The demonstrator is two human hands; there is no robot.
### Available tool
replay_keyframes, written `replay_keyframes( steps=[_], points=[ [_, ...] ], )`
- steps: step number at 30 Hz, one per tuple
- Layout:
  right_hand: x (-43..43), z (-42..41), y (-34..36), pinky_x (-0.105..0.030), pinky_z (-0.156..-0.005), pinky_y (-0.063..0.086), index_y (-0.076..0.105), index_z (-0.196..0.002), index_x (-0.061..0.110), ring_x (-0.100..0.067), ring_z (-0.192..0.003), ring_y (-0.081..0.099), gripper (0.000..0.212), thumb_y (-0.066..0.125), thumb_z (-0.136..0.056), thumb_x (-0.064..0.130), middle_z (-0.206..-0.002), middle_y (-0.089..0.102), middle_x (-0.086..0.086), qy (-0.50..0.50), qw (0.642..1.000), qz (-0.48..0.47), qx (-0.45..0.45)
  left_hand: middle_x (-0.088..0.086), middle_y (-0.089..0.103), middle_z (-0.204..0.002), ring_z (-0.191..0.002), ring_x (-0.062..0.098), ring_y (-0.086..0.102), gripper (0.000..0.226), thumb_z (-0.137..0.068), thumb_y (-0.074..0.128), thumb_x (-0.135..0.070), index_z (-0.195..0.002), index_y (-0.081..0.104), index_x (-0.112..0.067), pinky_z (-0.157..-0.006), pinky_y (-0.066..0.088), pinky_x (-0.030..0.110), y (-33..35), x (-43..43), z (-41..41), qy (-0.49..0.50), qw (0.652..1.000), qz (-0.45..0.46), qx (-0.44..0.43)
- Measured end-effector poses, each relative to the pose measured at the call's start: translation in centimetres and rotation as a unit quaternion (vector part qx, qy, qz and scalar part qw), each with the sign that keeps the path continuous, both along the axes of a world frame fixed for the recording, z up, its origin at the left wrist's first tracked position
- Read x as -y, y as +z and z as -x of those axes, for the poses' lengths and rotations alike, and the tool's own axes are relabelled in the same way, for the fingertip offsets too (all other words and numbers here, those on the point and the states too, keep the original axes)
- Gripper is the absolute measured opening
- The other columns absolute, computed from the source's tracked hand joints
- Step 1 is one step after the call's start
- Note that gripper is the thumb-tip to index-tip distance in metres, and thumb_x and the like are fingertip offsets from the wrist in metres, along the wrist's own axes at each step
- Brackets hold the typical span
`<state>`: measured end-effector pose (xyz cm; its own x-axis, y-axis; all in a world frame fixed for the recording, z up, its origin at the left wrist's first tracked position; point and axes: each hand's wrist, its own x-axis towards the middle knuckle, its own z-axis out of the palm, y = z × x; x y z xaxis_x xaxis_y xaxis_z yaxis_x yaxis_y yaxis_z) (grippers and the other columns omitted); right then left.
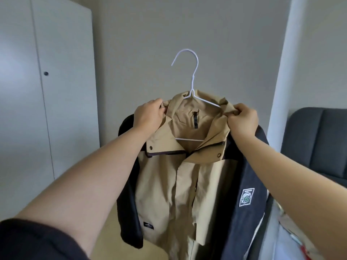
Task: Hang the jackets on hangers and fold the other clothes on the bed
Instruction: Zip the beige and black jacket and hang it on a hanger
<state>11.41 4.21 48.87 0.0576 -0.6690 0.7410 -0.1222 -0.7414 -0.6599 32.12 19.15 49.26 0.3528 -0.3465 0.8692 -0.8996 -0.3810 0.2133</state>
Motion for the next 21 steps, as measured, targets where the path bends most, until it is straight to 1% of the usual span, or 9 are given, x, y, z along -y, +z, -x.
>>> replay_keyframes(
  steps=[4,6,8,11,14,16,18,19,21],
  points=[
    [-3.4,4.5,5.7,-0.033,-0.072,0.041,0.057,-0.07,0.022,-0.034,-0.083,0.057,0.015,0.05,-0.071,0.009,-0.056,0.049,0.009,-0.033,0.997,0.045,0.054,0.013,0.063,-0.086,-0.069,0.029,0.045,0.015,-0.093,0.049,-0.02,-0.078,0.045,-0.018,-0.059,0.025,0.031,6.3,-3.2,4.7,0.011,0.996,0.07,0.062],
    [-5.7,6.9,9.0,-0.037,-0.078,0.044,0.057,-0.07,0.021,-0.034,-0.082,0.056,0.012,0.048,-0.067,0.013,-0.056,0.049,0.01,-0.03,0.994,0.071,0.083,0.012,0.062,-0.086,-0.068,0.025,0.04,0.014,-0.094,0.047,-0.021,-0.081,0.051,-0.016,-0.059,0.024,0.032,9.6,-5.3,7.4,0.017,0.992,0.095,0.084],
    [-8.0,9.2,12.2,-0.039,-0.08,0.046,0.059,-0.071,0.02,-0.034,-0.082,0.056,0.017,0.045,-0.064,0.017,-0.059,0.052,0.007,-0.025,0.989,0.101,0.1,0.009,0.058,-0.082,-0.069,0.025,0.039,0.015,-0.094,0.045,-0.022,-0.079,0.048,-0.018,-0.058,0.024,0.032,12.8,-7.4,9.8,0.022,0.989,0.114,0.086],
    [-10.3,11.7,15.5,-0.036,-0.078,0.046,0.06,-0.074,0.021,-0.033,-0.088,0.057,0.017,0.047,-0.064,0.016,-0.066,0.056,0.003,-0.027,0.987,0.119,0.109,0.0,0.047,-0.071,-0.068,0.027,0.04,0.019,-0.093,0.044,-0.023,-0.075,0.041,-0.021,-0.058,0.024,0.032,15.7,-10.3,12.7,0.025,0.987,0.128,0.092],
    [-11.5,12.9,15.6,-0.033,-0.082,0.047,0.063,-0.082,0.024,-0.029,-0.092,0.059,0.017,0.053,-0.069,0.018,-0.076,0.06,0.005,-0.013,0.991,0.092,0.099,0.0,0.046,-0.065,-0.072,0.033,0.047,0.024,-0.09,0.044,-0.021,-0.067,0.04,-0.016,-0.059,0.03,0.032,16.1,-12.6,13.6,0.011,0.993,0.094,0.071],
    [-11.1,12.6,14.4,-0.032,-0.084,0.048,0.066,-0.091,0.021,-0.027,-0.096,0.061,0.021,0.056,-0.073,0.021,-0.089,0.066,0.0,0.003,0.997,0.054,0.062,0.003,0.049,-0.065,-0.076,0.034,0.05,0.029,-0.089,0.045,-0.019,-0.061,0.039,-0.014,-0.059,0.031,0.03,15.3,-13.2,13.5,0.006,0.998,0.045,0.041],
    [-10.3,12.1,12.3,-0.03,-0.077,0.047,0.068,-0.094,0.014,-0.026,-0.095,0.063,0.019,0.061,-0.08,0.025,-0.095,0.067,-0.007,0.026,0.999,0.0,-0.032,0.014,0.06,-0.08,-0.078,0.033,0.051,0.031,-0.09,0.046,-0.016,-0.06,0.047,-0.013,-0.057,0.028,0.029,13.3,-13.4,13.3,0.003,0.999,-0.05,-0.012],
    [-9.7,11.8,10.9,-0.029,-0.072,0.044,0.068,-0.097,0.008,-0.023,-0.093,0.062,0.022,0.062,-0.084,0.025,-0.096,0.066,-0.009,0.031,0.994,-0.025,-0.102,0.02,0.063,-0.091,-0.082,0.036,0.053,0.027,-0.091,0.047,-0.014,-0.066,0.056,-0.01,-0.054,0.026,0.028,11.7,-13.3,13.3,-0.007,0.993,-0.103,-0.051],
    [-8.6,11.3,7.1,-0.027,-0.07,0.039,0.064,-0.108,-0.001,-0.019,-0.09,0.056,0.031,0.061,-0.088,0.024,-0.104,0.063,-0.012,0.037,0.969,-0.082,-0.229,0.024,0.063,-0.108,-0.093,0.038,0.057,0.024,-0.093,0.049,-0.014,-0.09,0.064,0.005,-0.051,0.028,0.026,7.5,-12.6,13.0,-0.023,0.971,-0.203,-0.124]
  ],
)
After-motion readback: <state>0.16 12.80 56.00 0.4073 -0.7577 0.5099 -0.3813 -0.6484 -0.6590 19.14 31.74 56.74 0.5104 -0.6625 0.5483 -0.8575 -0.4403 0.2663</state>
